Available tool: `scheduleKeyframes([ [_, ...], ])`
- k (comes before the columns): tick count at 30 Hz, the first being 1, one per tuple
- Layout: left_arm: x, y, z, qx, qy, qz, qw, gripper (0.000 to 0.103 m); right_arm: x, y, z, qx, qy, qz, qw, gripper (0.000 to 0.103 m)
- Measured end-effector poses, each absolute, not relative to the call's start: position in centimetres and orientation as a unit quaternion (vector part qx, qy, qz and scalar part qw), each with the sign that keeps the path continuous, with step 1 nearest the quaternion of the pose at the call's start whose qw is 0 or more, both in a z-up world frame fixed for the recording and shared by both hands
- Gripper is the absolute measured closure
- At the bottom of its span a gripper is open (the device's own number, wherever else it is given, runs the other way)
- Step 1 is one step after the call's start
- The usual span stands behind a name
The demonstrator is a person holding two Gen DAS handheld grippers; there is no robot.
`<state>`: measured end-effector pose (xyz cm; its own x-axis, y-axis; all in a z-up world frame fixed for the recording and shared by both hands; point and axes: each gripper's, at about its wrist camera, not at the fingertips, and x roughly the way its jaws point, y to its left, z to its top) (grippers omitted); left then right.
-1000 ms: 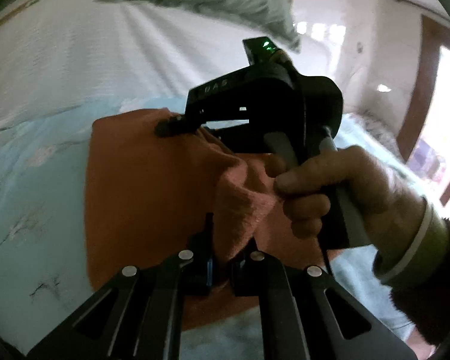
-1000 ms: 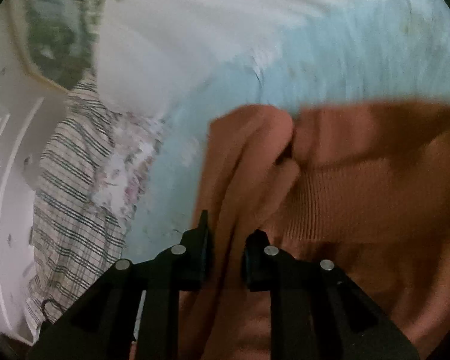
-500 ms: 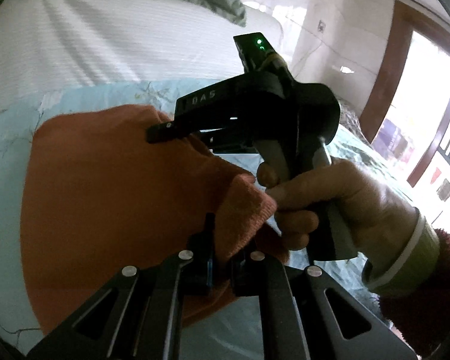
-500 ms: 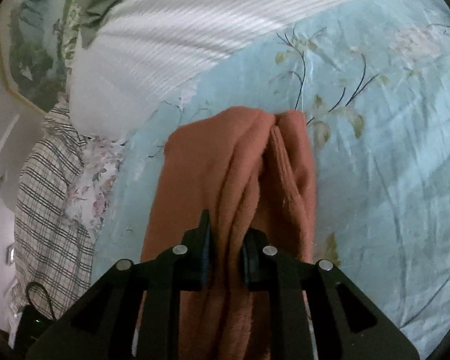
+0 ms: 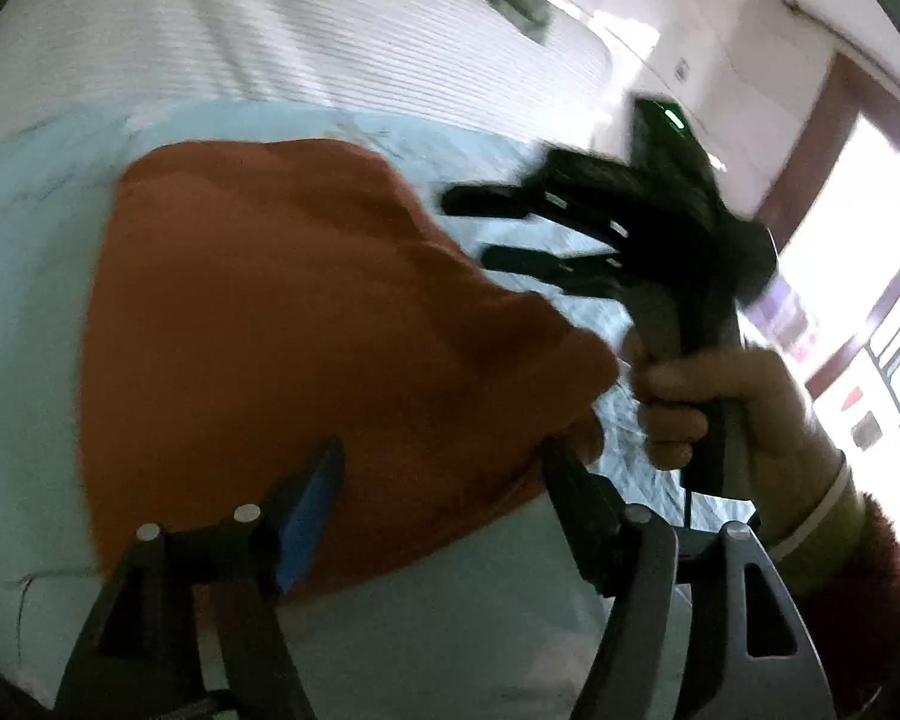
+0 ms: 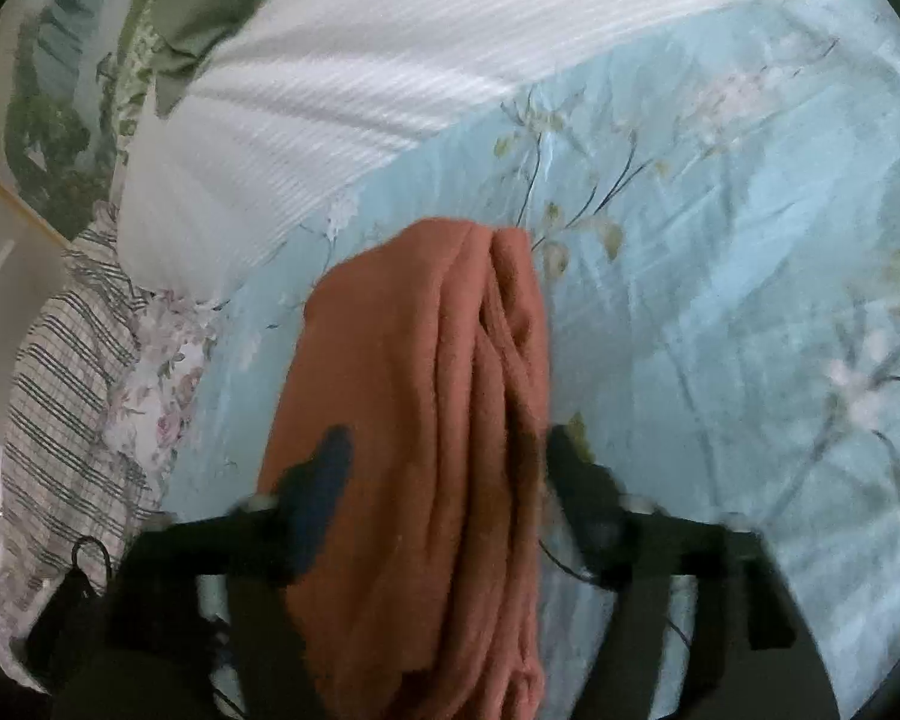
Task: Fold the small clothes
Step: 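Fold the hem up toward the collar with the left gripper while the right gripper holds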
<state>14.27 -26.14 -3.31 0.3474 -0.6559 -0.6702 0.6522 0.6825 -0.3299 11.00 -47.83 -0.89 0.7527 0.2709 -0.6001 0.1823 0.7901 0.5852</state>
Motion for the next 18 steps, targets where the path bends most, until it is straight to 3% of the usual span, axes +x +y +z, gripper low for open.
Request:
scheduleKeyframes([
  [9, 21.3, -17.6, -3.3, -0.093, 0.444, -0.309, 0.836, 0.028, 10.5, -47.5, -3.2, 0.358, 0.371, 0.042, 0.856, 0.030],
  [18, 26.7, -18.1, -8.2, -0.174, 0.508, -0.311, 0.784, 0.028, 12.9, -47.7, -4.2, 0.374, 0.389, 0.057, 0.840, 0.030],
])
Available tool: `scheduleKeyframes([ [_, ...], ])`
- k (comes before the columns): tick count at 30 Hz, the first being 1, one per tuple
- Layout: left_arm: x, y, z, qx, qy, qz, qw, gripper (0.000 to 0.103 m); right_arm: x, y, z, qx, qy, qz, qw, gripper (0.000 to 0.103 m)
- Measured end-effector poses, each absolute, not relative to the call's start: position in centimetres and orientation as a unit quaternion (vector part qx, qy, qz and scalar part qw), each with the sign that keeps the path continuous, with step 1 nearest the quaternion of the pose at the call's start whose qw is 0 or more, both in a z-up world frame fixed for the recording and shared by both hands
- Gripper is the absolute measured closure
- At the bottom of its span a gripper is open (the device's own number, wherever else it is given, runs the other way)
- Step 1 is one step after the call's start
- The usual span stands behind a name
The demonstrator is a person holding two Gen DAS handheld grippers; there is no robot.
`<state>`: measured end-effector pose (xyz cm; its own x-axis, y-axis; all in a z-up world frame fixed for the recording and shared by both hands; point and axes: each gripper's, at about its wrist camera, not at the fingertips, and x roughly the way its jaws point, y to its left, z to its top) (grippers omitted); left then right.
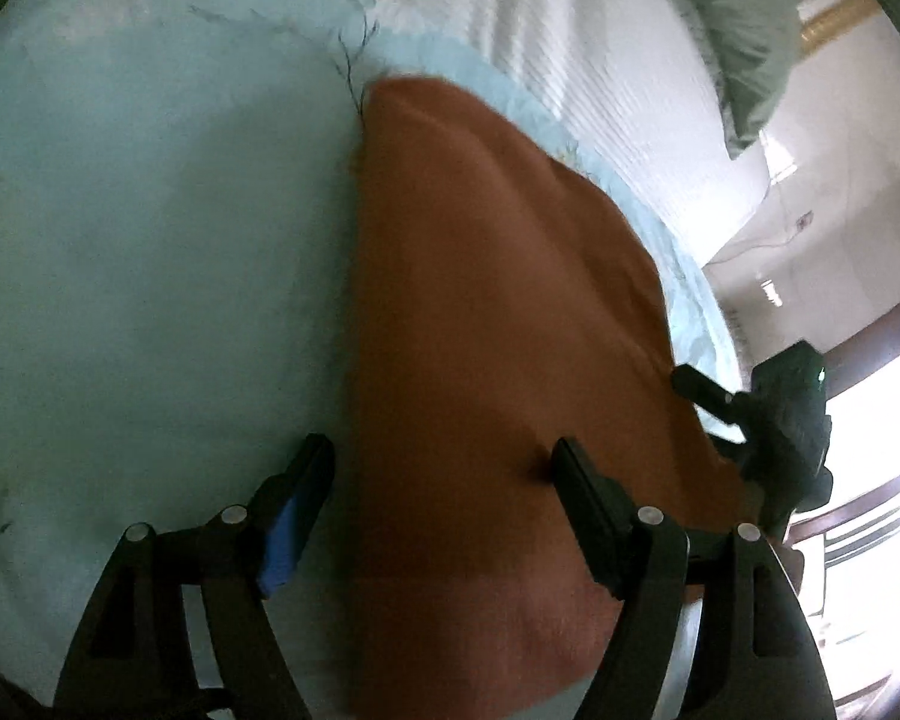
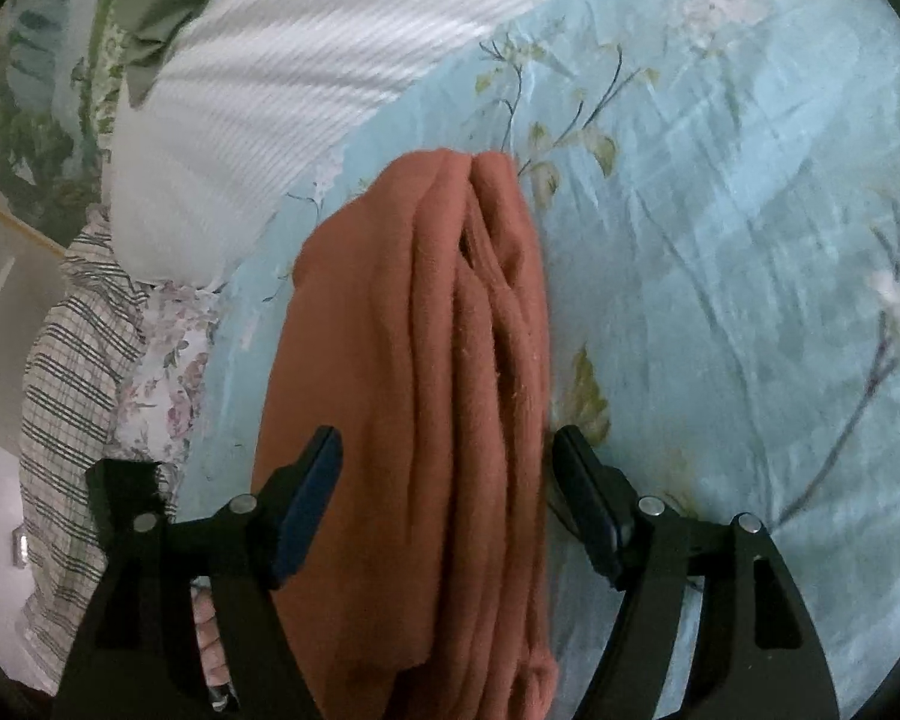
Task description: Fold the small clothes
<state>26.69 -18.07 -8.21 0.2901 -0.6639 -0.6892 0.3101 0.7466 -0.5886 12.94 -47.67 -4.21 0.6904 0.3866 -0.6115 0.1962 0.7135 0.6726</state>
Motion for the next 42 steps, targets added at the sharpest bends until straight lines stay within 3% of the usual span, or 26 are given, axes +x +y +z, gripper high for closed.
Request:
scheduleKeyframes([
  [3, 27.8, -18.6, -8.6, -0.185, 0.505, -0.320, 0.780, 0.031, 13.6, -47.6, -4.5, 0.376, 0.394, 0.061, 0.837, 0.031],
  [5, 28.6, -19.4, -9.2, -0.177, 0.515, -0.326, 0.773, 0.054, 14.1, -47.6, -5.0, 0.376, 0.402, 0.062, 0.832, 0.049],
  [6, 28.9, -19.7, -9.7, -0.172, 0.519, -0.326, 0.771, 0.057, 14.3, -47.5, -5.3, 0.382, 0.405, 0.068, 0.828, 0.061],
  [8, 28.7, -19.7, -9.5, -0.163, 0.509, -0.327, 0.780, 0.069, 14.5, -47.4, -5.6, 0.391, 0.403, 0.081, 0.823, 0.067],
  [11, 28.1, -19.3, -8.8, -0.165, 0.495, -0.337, 0.784, 0.077, 13.7, -46.5, -4.7, 0.383, 0.388, 0.080, 0.835, 0.073],
  [19, 24.3, -15.7, -5.0, -0.145, 0.467, -0.329, 0.808, 0.079, 13.2, -41.2, -2.6, 0.369, 0.364, 0.119, 0.847, 0.076],
  [26, 20.5, -7.3, -1.0, -0.133, 0.427, -0.282, 0.849, 0.079, 15.4, -33.6, -2.5, 0.365, 0.356, 0.189, 0.839, 0.076],
  [34, 19.5, 0.6, -2.9, -0.153, 0.441, -0.226, 0.855, 0.078, 18.2, -26.9, -5.5, 0.357, 0.391, 0.218, 0.820, 0.077],
  [36, 19.5, 1.7, -4.6, -0.153, 0.456, -0.208, 0.851, 0.074, 18.4, -26.2, -6.5, 0.341, 0.408, 0.197, 0.824, 0.076],
  [39, 19.3, 3.7, -6.4, -0.171, 0.466, -0.194, 0.846, 0.058, 18.4, -26.5, -7.5, 0.351, 0.414, 0.187, 0.819, 0.073],
  [42, 18.8, 5.0, -6.8, -0.191, 0.465, -0.189, 0.844, 0.050, 17.9, -26.6, -7.4, 0.344, 0.420, 0.164, 0.824, 0.059],
])
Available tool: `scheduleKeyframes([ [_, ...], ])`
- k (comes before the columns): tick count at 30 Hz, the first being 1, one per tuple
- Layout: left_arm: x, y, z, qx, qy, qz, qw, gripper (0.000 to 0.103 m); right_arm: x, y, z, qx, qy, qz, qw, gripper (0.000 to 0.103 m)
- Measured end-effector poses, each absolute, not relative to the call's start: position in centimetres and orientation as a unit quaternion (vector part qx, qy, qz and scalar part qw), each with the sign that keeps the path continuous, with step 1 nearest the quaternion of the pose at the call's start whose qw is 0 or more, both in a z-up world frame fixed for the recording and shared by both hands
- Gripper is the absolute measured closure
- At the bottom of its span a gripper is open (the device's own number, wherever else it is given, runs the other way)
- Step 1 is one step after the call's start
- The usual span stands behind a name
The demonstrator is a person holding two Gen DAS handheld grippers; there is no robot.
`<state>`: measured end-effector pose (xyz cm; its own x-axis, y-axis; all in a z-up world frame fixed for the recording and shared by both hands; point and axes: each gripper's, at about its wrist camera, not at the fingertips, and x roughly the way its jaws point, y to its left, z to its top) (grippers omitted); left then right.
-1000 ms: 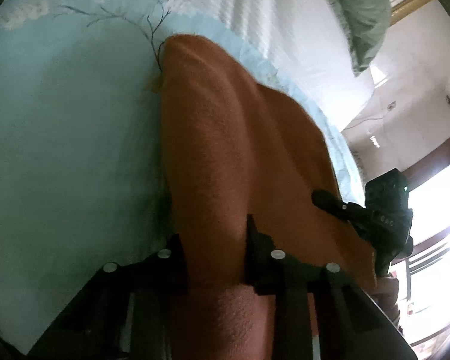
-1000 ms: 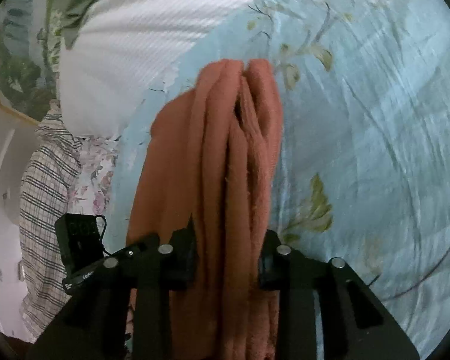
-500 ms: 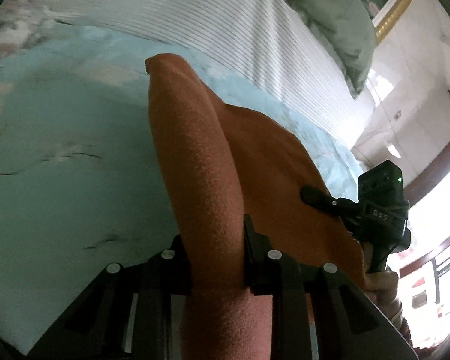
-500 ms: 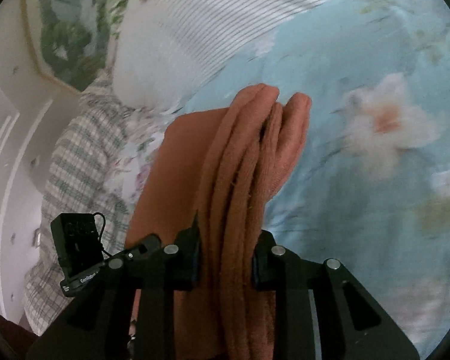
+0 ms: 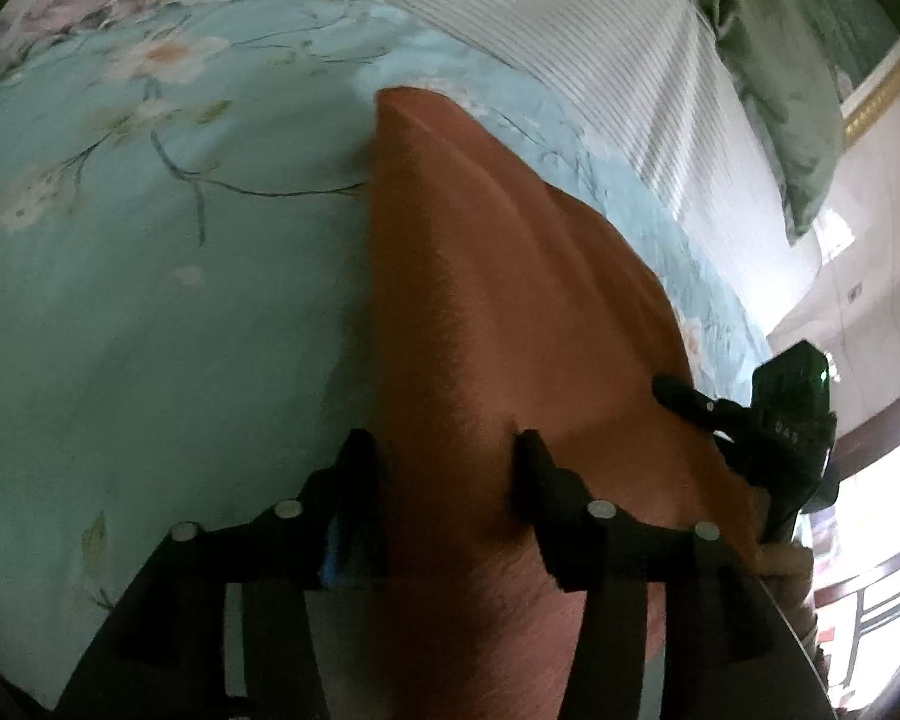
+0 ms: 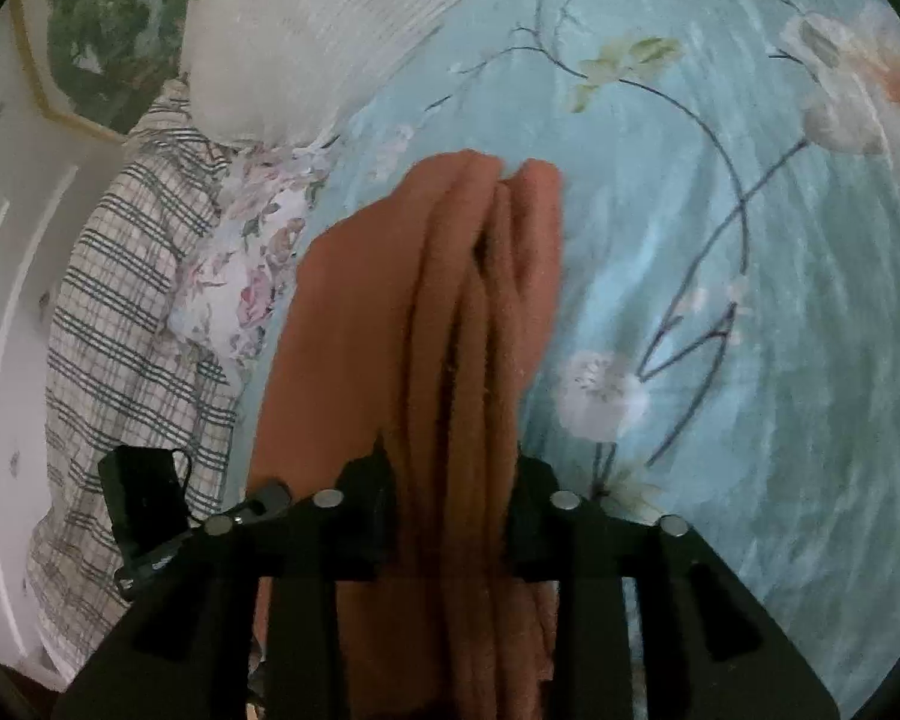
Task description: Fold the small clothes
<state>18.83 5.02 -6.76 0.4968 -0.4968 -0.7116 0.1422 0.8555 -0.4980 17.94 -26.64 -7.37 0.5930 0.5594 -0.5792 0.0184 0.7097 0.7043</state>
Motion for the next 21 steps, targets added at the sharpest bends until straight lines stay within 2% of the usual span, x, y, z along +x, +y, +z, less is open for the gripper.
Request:
scheduleKeyframes([
  [5, 17.6, 5.7, -5.0, -0.165, 0.442, -0.162, 0.867, 0.050, 16.2, -27.4, -5.4, 0.326, 0.411, 0.114, 0.844, 0.048],
  [11, 15.8, 5.9, -1.7, -0.151, 0.391, -0.176, 0.891, 0.052, 15.1, -27.5, -2.3, 0.291, 0.369, 0.099, 0.877, 0.048],
  [18, 16.0, 4.3, -0.9, -0.144, 0.387, -0.218, 0.885, 0.052, 20.4, -26.8, -3.2, 0.274, 0.393, 0.113, 0.871, 0.048],
  [20, 16.1, 4.0, -1.3, -0.142, 0.391, -0.220, 0.882, 0.052, 21.8, -27.2, -3.9, 0.283, 0.404, 0.118, 0.862, 0.051],
  [21, 16.3, 3.7, -1.6, -0.146, 0.396, -0.224, 0.878, 0.052, 22.6, -27.0, -4.2, 0.281, 0.414, 0.125, 0.857, 0.063],
])
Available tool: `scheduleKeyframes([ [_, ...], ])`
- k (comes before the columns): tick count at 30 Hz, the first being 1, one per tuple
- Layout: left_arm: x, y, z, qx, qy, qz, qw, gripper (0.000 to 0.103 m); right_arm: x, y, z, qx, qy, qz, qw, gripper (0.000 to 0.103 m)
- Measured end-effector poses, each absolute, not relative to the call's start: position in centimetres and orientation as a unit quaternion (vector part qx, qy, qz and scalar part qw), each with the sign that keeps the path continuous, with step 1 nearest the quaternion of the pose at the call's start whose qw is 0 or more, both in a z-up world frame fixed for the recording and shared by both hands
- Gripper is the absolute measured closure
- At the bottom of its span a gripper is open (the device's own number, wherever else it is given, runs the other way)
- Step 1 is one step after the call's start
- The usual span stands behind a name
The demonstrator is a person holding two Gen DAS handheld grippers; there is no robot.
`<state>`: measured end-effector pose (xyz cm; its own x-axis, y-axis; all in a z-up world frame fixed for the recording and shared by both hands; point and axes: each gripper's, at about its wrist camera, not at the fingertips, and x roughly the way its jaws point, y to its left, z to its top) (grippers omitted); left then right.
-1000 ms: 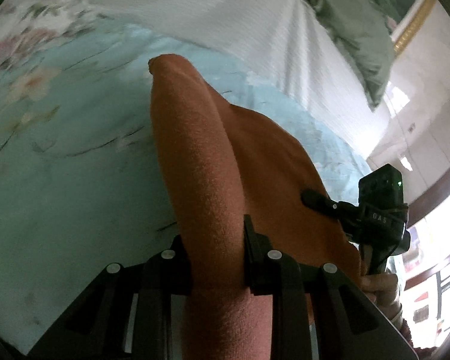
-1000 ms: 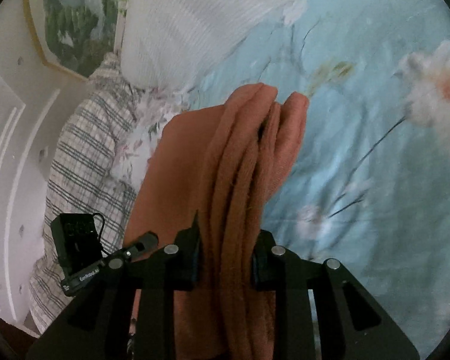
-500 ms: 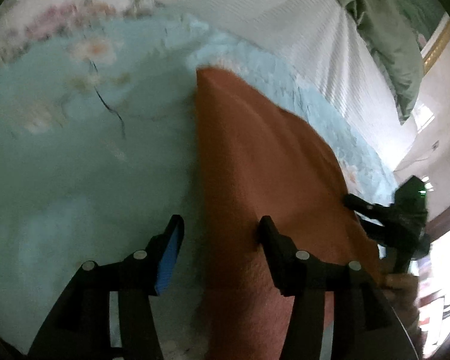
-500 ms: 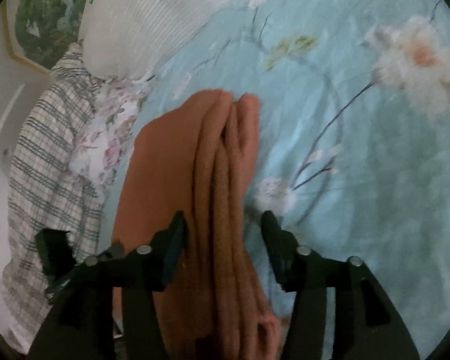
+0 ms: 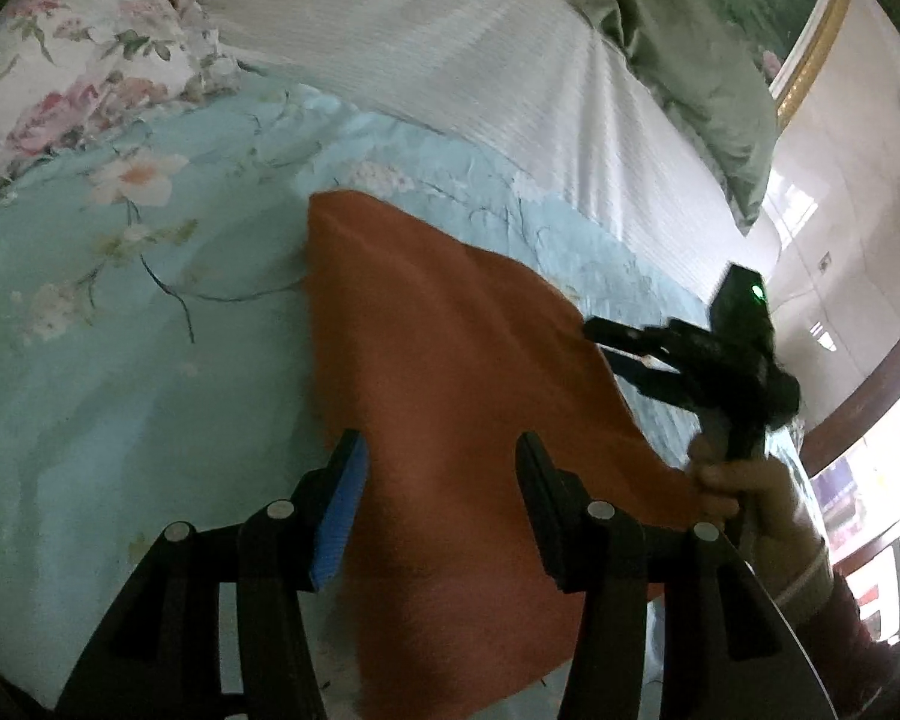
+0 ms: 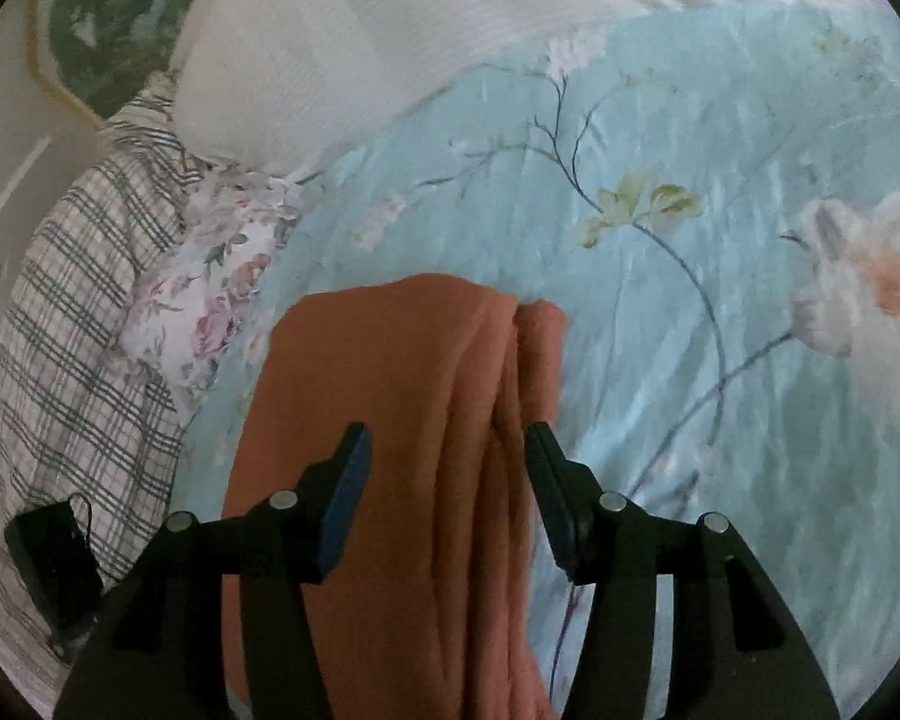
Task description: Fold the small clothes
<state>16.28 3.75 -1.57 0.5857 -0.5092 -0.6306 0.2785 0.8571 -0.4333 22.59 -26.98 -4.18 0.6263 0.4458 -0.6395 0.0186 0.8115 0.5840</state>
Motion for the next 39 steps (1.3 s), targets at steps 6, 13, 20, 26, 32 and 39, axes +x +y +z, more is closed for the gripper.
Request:
scheduleKeyframes([
  [6, 15.9, 2.1, -2.3, -0.136, 0.406, -0.276, 0.861, 0.060, 20.8, -26.5, -1.0, 0.260, 0.362, 0.145, 0.884, 0.090],
  [13, 16.2, 0.7, -4.2, -0.128, 0.426, -0.276, 0.852, 0.060, 20.1, -27.2, -3.2, 0.239, 0.385, 0.083, 0.888, 0.091],
  [20, 16.0, -0.6, -5.2, -0.107, 0.429, -0.257, 0.859, 0.060, 20.2, -27.2, -4.9, 0.230, 0.397, 0.062, 0.886, 0.091],
  [26, 15.9, -0.9, -5.2, -0.114, 0.429, -0.247, 0.861, 0.059, 19.9, -27.8, -4.2, 0.250, 0.399, 0.047, 0.881, 0.082],
  [32, 14.0, -0.1, -3.8, -0.119, 0.418, -0.264, 0.861, 0.059, 15.3, -26.3, 0.1, 0.248, 0.343, 0.062, 0.904, 0.082],
  [39, 12.0, 0.1, -4.5, -0.100, 0.432, -0.259, 0.858, 0.059, 11.9, -21.8, -2.0, 0.216, 0.381, 0.106, 0.893, 0.082],
])
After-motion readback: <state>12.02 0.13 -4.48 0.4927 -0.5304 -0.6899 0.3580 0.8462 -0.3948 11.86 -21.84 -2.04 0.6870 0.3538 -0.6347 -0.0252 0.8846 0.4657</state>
